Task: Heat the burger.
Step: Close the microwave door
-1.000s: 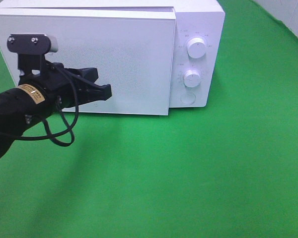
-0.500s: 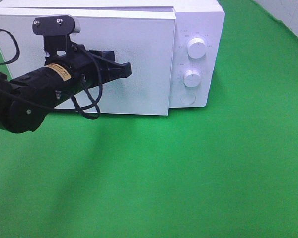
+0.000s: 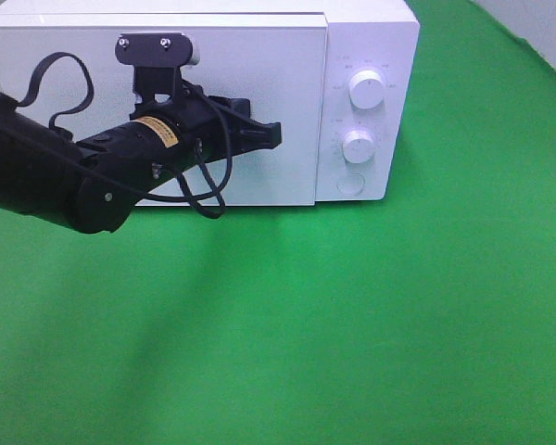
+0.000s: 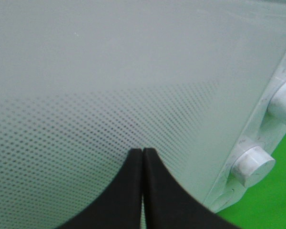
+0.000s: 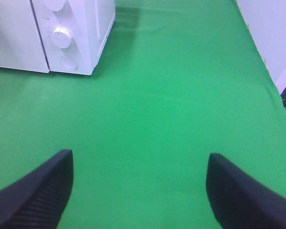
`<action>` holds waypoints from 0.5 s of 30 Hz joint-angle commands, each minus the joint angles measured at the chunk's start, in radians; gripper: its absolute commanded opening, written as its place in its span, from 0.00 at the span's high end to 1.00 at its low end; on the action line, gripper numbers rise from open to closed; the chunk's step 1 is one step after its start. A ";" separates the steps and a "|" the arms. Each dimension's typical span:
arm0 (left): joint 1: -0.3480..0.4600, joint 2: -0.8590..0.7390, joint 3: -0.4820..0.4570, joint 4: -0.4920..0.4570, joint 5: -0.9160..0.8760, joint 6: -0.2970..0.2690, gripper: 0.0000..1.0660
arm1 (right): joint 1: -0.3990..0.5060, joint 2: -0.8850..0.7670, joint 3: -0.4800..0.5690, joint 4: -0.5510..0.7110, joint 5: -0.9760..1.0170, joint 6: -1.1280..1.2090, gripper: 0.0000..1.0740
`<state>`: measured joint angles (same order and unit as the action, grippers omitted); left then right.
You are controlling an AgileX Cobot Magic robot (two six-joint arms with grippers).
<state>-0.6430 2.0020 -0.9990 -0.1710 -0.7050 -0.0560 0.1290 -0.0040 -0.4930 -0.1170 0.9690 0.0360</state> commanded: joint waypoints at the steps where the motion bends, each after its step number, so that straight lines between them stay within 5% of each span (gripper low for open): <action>1: 0.014 0.014 -0.046 -0.070 -0.038 0.003 1.00 | -0.004 -0.028 0.002 0.001 -0.011 0.011 0.30; 15: 0.021 0.014 -0.081 -0.001 0.076 -0.004 1.00 | -0.004 -0.028 0.002 0.001 -0.011 0.011 0.30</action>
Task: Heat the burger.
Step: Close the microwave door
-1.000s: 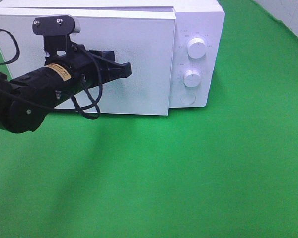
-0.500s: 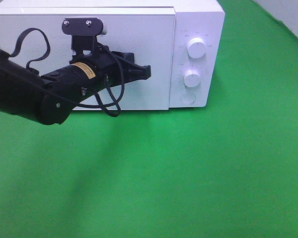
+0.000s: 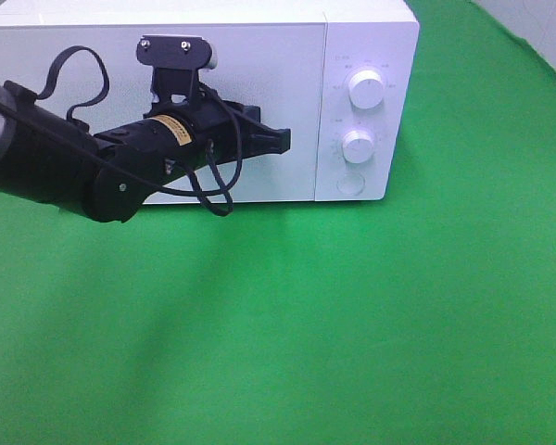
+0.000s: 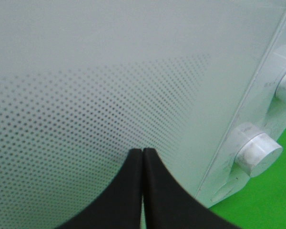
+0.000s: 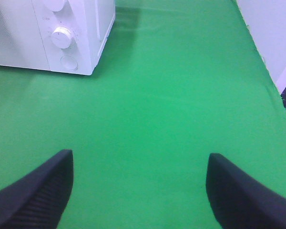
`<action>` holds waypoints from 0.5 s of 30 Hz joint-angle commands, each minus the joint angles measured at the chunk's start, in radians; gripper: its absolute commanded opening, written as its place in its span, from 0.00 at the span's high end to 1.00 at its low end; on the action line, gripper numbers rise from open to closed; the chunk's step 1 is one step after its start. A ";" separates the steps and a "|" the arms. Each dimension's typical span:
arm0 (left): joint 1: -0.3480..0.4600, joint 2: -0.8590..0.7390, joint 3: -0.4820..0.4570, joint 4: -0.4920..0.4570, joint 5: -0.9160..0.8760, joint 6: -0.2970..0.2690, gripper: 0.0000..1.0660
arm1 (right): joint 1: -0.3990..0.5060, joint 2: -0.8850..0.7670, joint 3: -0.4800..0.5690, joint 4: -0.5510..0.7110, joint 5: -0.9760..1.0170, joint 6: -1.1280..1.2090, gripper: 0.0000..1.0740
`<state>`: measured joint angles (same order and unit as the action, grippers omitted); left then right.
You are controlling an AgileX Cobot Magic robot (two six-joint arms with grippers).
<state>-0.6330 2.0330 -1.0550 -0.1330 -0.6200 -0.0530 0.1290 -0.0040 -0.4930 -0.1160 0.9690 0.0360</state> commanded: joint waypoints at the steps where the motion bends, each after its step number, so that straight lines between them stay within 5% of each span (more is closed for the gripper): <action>1: -0.002 -0.022 -0.024 -0.032 0.016 -0.007 1.00 | -0.004 -0.028 0.002 0.000 -0.011 0.011 0.30; 10: -0.087 -0.070 -0.024 -0.032 0.262 -0.007 0.98 | -0.004 -0.028 0.002 0.000 -0.011 0.011 0.30; 11: -0.103 -0.087 -0.024 -0.032 0.346 -0.007 0.87 | -0.004 -0.028 0.002 0.000 -0.011 0.011 0.30; 12: -0.103 -0.087 -0.024 -0.032 0.346 -0.007 0.87 | -0.004 -0.028 0.002 0.000 -0.011 0.011 0.30; 13: -0.116 -0.104 -0.024 -0.029 0.417 -0.006 0.67 | -0.004 -0.028 0.002 0.000 -0.011 0.011 0.30; 14: -0.116 -0.104 -0.024 -0.029 0.417 -0.006 0.67 | -0.004 -0.028 0.002 0.000 -0.011 0.011 0.30; 15: -0.126 -0.117 -0.024 -0.029 0.488 -0.004 0.46 | -0.004 -0.028 0.002 0.000 -0.011 0.011 0.30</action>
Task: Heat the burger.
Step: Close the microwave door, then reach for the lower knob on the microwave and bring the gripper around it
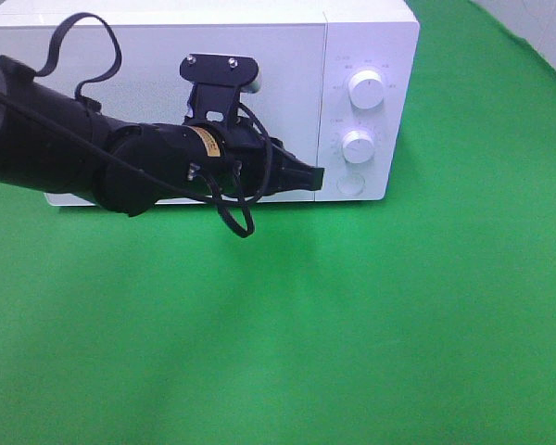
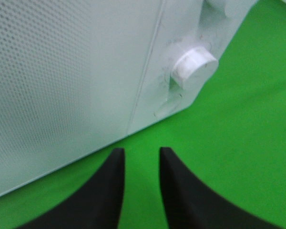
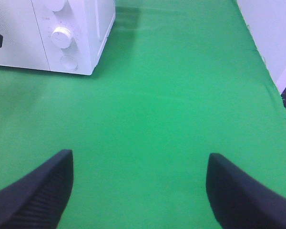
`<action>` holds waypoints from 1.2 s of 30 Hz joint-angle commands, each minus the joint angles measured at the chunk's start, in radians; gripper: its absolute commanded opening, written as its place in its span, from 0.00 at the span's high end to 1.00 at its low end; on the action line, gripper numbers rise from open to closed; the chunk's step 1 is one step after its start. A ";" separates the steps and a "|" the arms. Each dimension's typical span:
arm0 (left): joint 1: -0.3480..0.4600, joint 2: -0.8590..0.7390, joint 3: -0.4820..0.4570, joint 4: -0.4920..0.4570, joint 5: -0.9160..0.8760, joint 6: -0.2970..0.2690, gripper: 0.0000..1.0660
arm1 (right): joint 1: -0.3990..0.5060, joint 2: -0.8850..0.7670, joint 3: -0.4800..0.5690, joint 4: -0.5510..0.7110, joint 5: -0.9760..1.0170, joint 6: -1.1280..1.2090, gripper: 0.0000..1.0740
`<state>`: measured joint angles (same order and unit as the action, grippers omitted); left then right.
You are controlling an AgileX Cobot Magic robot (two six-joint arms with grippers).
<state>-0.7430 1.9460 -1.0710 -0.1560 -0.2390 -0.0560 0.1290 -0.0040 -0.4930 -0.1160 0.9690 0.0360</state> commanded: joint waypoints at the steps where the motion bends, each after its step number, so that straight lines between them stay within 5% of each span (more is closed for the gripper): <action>1: -0.022 -0.045 -0.008 -0.008 0.185 -0.004 0.21 | -0.004 -0.028 0.002 0.000 -0.011 0.011 0.30; 2: -0.022 -0.045 -0.008 -0.008 0.185 -0.004 0.21 | -0.004 -0.028 0.002 0.000 -0.011 0.011 0.30; 3: -0.028 -0.062 -0.008 -0.010 0.263 -0.005 0.04 | -0.004 -0.028 0.002 0.000 -0.011 0.011 0.30; 24: -0.015 -0.304 -0.011 0.048 0.898 -0.001 0.06 | -0.004 -0.028 0.002 0.000 -0.011 0.011 0.30; 30: 0.062 -0.341 -0.013 0.049 1.022 -0.001 0.06 | -0.004 -0.028 0.002 0.000 -0.011 0.011 0.30; 36: 0.268 -0.400 -0.012 0.050 1.168 0.000 0.06 | -0.004 -0.028 0.002 0.000 -0.011 0.011 0.30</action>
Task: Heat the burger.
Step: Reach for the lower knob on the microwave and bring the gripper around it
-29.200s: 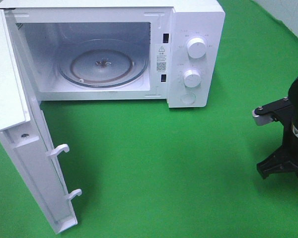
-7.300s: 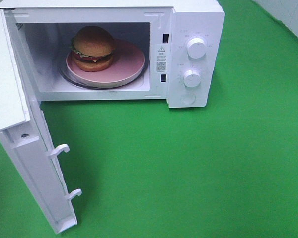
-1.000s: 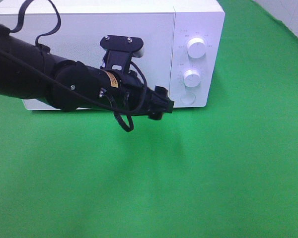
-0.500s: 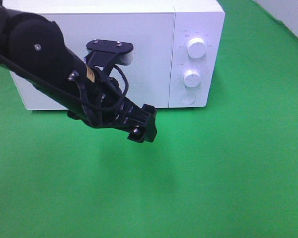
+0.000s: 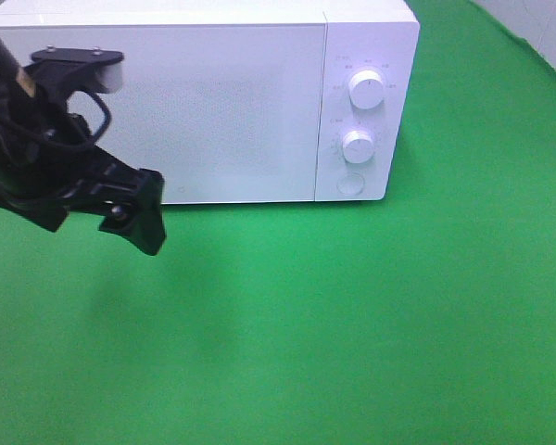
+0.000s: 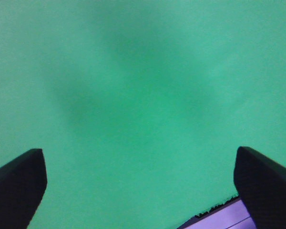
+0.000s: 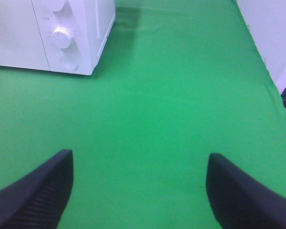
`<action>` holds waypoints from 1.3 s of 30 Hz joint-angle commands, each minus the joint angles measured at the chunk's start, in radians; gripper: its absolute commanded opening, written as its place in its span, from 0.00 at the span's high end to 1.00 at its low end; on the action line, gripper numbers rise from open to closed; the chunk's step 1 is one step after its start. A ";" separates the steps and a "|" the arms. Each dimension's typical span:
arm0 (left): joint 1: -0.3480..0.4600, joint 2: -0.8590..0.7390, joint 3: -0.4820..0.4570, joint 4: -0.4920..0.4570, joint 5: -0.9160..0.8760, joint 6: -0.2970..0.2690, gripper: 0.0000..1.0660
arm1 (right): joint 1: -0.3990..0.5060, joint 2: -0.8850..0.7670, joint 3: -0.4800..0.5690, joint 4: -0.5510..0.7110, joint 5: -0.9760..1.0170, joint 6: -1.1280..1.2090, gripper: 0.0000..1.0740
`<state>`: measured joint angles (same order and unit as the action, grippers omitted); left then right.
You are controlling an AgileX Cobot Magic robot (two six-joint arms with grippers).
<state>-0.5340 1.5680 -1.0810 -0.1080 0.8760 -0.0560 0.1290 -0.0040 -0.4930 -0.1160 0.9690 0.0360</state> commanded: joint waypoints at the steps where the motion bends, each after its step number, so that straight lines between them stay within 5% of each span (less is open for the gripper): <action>1: 0.059 -0.022 -0.002 0.002 0.053 0.000 0.06 | -0.004 -0.028 0.002 0.000 -0.011 0.011 0.30; 12: 0.321 -0.096 0.010 0.054 0.234 0.026 0.06 | -0.004 -0.028 0.002 0.000 -0.011 0.011 0.30; 20: 0.472 -0.230 0.149 0.056 0.246 0.045 0.06 | -0.004 -0.028 0.002 0.000 -0.011 0.011 0.30; 39: 0.504 -0.635 0.487 0.055 0.202 0.056 0.06 | -0.004 -0.028 0.002 0.000 -0.011 0.011 0.30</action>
<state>-0.0330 0.9400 -0.6030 -0.0460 1.0890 0.0000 0.1290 -0.0040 -0.4930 -0.1160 0.9690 0.0360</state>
